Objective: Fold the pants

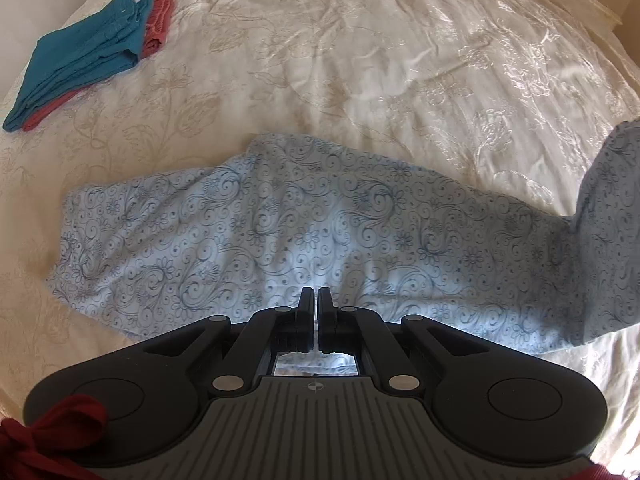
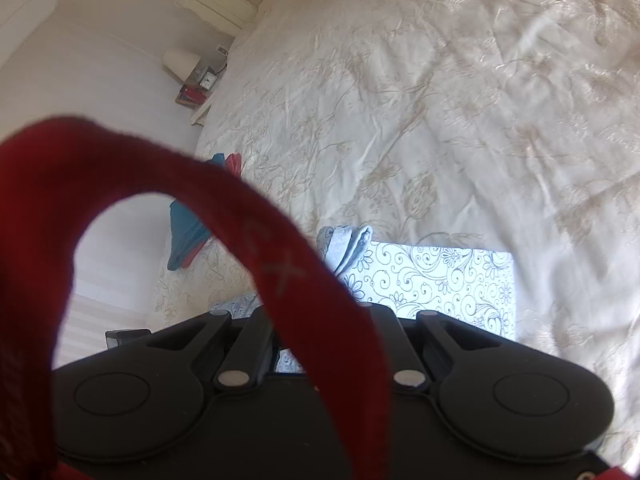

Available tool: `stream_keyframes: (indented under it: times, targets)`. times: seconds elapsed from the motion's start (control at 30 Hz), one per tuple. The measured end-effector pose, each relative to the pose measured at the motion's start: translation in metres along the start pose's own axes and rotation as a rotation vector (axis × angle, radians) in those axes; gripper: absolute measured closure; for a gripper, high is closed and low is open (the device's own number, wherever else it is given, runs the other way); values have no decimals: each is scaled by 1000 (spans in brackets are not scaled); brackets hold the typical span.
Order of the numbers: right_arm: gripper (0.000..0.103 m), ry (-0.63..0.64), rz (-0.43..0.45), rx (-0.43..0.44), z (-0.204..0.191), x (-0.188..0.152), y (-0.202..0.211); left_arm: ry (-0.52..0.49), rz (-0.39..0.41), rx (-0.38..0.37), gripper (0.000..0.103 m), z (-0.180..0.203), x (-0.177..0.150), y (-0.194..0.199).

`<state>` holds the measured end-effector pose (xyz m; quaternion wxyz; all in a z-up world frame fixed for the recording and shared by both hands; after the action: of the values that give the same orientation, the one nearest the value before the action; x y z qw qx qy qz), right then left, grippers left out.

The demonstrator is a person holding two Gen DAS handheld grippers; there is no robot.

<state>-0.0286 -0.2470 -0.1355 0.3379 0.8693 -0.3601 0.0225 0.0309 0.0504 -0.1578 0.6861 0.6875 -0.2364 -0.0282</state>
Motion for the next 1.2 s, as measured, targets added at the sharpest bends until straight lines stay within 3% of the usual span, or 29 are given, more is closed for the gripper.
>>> stream_keyframes:
  times: [0.27, 0.43, 0.5, 0.67, 0.8, 0.97, 1.07, 1.2]
  targets:
    - [88, -3, -43, -56, -36, -37, -102, 10, 2, 3, 100, -67, -6, 3]
    - [73, 69, -24, -186, -39, -57, -142, -9, 2, -7, 100, -91, -6, 0]
    - [66, 60, -14, -188, -39, -62, -141, -20, 4, -18, 100, -96, -5, -2]
    - [66, 36, 36, -213, -35, -66, -115, -48, 18, -42, 100, -92, 2, -4]
    - [66, 40, 63, -292, -15, -60, -93, -56, 25, -71, 100, -72, 11, -9]
    - [66, 61, 32, -373, 14, -48, -78, -56, 15, -124, 100, -36, 24, -15]
    - [66, 70, -7, -331, 18, -46, -87, -47, 15, -110, 100, -27, 28, -14]
    - [66, 126, -115, -251, 1, -58, -131, 22, -10, -91, 100, -42, 23, -14]
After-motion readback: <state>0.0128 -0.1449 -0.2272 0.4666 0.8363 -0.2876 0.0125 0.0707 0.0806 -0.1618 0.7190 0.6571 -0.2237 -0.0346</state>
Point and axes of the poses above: each gripper's, at about its wrist camera, not at the fingertips, and y roughly against the way its jaws point, z to its right, x to its top, the point moved 4 cm from there along -y, roughly the way its jaws point, and after that the axes turned 4 degrees about -y, right-handed, at the moved point
